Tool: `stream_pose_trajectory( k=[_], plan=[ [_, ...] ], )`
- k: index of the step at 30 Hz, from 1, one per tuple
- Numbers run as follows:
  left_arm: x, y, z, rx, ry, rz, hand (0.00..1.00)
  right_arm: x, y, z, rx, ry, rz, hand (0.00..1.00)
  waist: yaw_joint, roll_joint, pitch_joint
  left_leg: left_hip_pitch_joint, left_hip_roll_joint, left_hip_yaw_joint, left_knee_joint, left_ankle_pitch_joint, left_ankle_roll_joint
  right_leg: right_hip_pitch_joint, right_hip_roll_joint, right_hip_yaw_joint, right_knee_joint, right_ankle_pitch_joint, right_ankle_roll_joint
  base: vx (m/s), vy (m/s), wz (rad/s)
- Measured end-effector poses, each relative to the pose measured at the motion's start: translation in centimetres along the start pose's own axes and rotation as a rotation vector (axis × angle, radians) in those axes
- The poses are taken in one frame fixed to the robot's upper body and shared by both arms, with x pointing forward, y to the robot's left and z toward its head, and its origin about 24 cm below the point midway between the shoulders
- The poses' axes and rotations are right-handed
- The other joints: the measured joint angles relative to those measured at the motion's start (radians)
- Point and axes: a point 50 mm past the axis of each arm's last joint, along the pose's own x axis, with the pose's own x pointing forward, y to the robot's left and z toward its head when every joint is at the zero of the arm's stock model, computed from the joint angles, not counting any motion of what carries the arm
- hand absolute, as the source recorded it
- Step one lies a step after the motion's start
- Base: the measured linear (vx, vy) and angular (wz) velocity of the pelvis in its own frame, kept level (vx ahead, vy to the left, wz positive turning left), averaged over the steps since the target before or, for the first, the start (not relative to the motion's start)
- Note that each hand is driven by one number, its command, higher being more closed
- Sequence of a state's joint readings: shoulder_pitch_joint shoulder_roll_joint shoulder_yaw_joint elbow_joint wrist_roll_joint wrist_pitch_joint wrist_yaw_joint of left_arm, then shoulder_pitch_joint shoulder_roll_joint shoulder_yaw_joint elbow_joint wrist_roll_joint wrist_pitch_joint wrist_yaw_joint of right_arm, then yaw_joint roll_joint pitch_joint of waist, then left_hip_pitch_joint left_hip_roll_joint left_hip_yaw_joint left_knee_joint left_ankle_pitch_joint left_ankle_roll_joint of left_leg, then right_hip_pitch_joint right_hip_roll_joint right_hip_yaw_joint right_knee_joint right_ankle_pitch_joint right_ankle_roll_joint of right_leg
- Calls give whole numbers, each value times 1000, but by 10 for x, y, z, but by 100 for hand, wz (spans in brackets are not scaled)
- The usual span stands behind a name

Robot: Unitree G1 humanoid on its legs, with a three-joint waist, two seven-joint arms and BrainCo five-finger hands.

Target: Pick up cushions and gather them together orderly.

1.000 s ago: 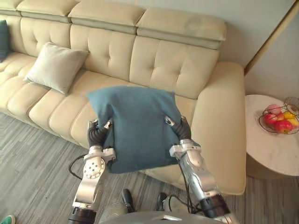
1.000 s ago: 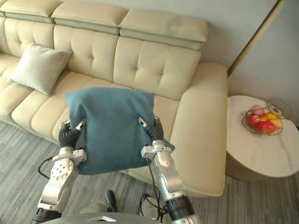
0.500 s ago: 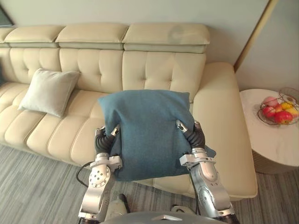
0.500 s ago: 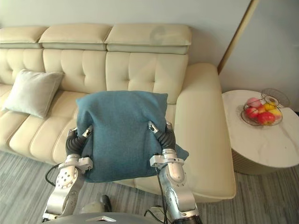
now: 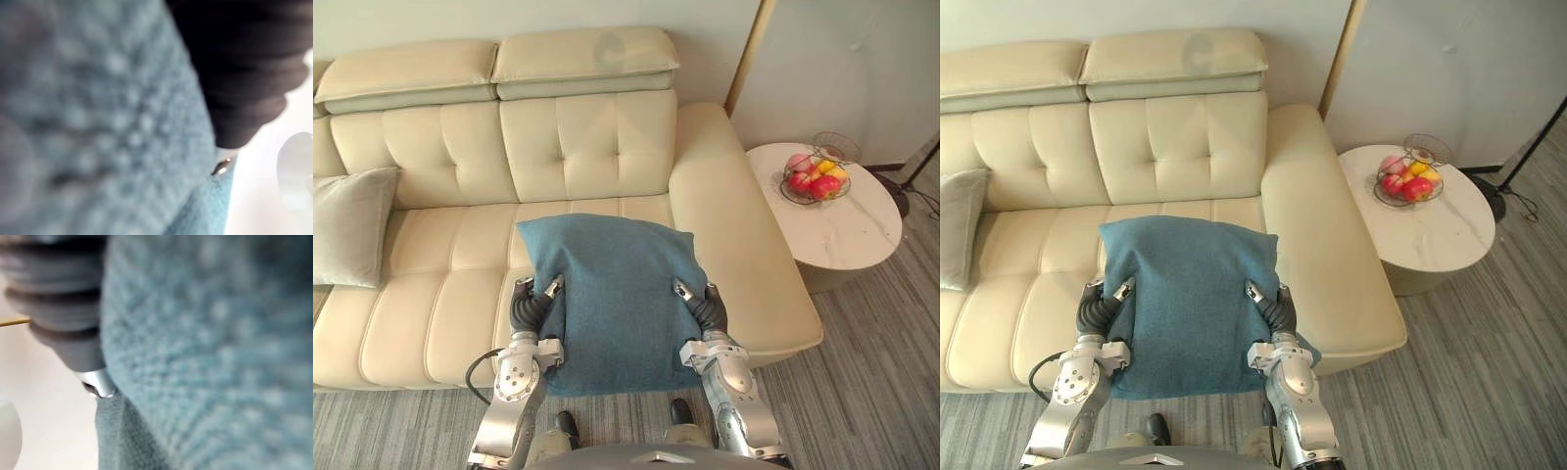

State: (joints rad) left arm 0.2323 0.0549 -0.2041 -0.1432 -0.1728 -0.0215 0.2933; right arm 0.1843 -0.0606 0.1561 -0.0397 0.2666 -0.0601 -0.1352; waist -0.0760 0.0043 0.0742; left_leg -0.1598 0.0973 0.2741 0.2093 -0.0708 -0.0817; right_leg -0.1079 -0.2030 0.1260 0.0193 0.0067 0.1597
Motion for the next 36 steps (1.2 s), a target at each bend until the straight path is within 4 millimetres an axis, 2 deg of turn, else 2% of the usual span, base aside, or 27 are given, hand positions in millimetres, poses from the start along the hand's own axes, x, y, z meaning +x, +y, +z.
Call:
stream_pose_trajectory(
  k=[4, 9, 12, 15, 16, 17, 19, 21, 23, 24, 26, 27, 28, 30, 31, 32, 34, 35, 36],
  plan=[
    [0, 0, -1, 7, 3, -13, 100, 0, -2, -8, -40, 31, -4, 100, 1, 0, -1, -13, 0, -4, 4, -1, 1, -5, 0, 1, -11, 10, 2, 1, 0, -1],
    [11, 3, -7, 60, 25, -12, 100, 16, 1, -14, -101, 53, 10, 100, 2, 1, -5, -71, -1, -5, -4, 15, 4, -69, 0, 1, -11, 28, 2, -48, -5, 1],
    [31, -3, 3, 79, -14, 14, 100, 34, 7, -5, -144, 19, 9, 100, 2, 5, 11, -127, -5, -16, -17, 49, 13, -104, 0, -4, -40, 73, -5, -84, -12, 10],
    [52, -8, 24, 103, -99, 38, 100, 55, 20, 20, -156, -75, 7, 100, 6, 13, 52, -162, -10, -24, -42, 82, 18, -144, 0, -8, -41, 92, -13, -154, 7, 9],
    [67, -10, 43, 123, -169, 58, 100, 68, 32, 40, -180, -153, 18, 100, 9, 14, 78, -186, -13, -24, -74, 115, 17, -183, 0, -7, -41, 103, -18, -181, -1, 4],
    [72, -10, 50, 127, -192, 69, 100, 72, 38, 48, -192, -181, 26, 100, 9, 14, 85, -194, -15, -24, -89, 124, 9, -198, 1, -7, -41, 106, -21, -184, -9, 2],
    [96, -11, 90, 144, -322, 129, 100, 96, 62, 89, -208, -316, 34, 100, 18, 16, 133, -211, -18, -24, -181, 198, 6, -259, 11, -5, -41, 127, -34, -192, -29, -3],
    [107, -15, 114, 143, -396, 155, 100, 104, 73, 115, -223, -405, 21, 100, 25, 21, 154, -226, -14, -30, -230, 237, 3, -292, 20, -9, -41, 138, -39, -141, -51, 3],
    [123, -27, 160, 131, -518, 187, 100, 111, 89, 168, -213, -580, -26, 100, 33, 36, 184, -275, -12, -48, -288, 297, 0, -354, 29, -29, -49, 166, -25, -112, -57, 17],
    [127, -31, 178, 116, -563, 197, 100, 111, 93, 187, -213, -647, -54, 100, 37, 40, 195, -299, -10, -54, -288, 305, -1, -372, 30, -34, -56, 179, -22, -92, -43, 16],
    [132, -43, 221, 89, -669, 213, 100, 109, 104, 233, -192, -798, -113, 100, 51, 43, 245, -330, -8, -57, -288, 329, 6, -390, 32, -35, -78, 208, -6, -86, -38, 7],
    [133, -51, 243, 72, -718, 214, 100, 104, 111, 255, -182, -876, -145, 100, 58, 47, 251, -362, -8, -58, -288, 336, 6, -417, 31, -35, -83, 215, -6, -65, -29, 6],
    [133, -52, 252, 73, -738, 219, 100, 103, 112, 263, -173, -898, -154, 100, 60, 50, 255, -371, -8, -60, -288, 337, 6, -422, 31, -36, -87, 218, -5, -50, -21, 13],
    [132, -62, 284, 63, -809, 227, 100, 99, 117, 287, -150, -969, -207, 100, 61, 61, 279, -401, -9, -84, -288, 352, 0, -435, 29, -58, -99, 227, -1, -27, -15, 19],
    [128, -68, 308, 40, -859, 228, 100, 98, 121, 302, -110, -992, -233, 100, 66, 61, 279, -437, -7, -94, -288, 359, -8, -470, 30, -64, -99, 230, 1, -23, -15, 12],
    [125, -70, 316, 27, -878, 226, 100, 97, 123, 308, -92, -1000, -239, 100, 67, 61, 279, -452, -6, -97, -288, 362, -11, -484, 30, -65, -99, 232, 1, -27, -6, 13],
    [115, -80, 347, -7, -948, 216, 100, 92, 125, 327, -56, -1038, -278, 100, 74, 67, 284, -507, -5, -111, -288, 379, -18, -526, 30, -83, -99, 235, 1, -21, 29, 17],
    [111, -84, 356, -17, -966, 210, 0, 90, 125, 335, -38, -1046, -297, 0, 78, 68, 284, -527, -4, -112, -288, 385, -21, -542, 30, -87, -99, 236, 1, -7, 35, 14],
    [110, -86, 360, -20, -974, 208, 0, 89, 126, 339, -29, -1051, -303, 0, 81, 68, 284, -537, -3, -112, -288, 388, -21, -552, 30, -89, -99, 236, 1, 4, 51, 8]
  ],
)
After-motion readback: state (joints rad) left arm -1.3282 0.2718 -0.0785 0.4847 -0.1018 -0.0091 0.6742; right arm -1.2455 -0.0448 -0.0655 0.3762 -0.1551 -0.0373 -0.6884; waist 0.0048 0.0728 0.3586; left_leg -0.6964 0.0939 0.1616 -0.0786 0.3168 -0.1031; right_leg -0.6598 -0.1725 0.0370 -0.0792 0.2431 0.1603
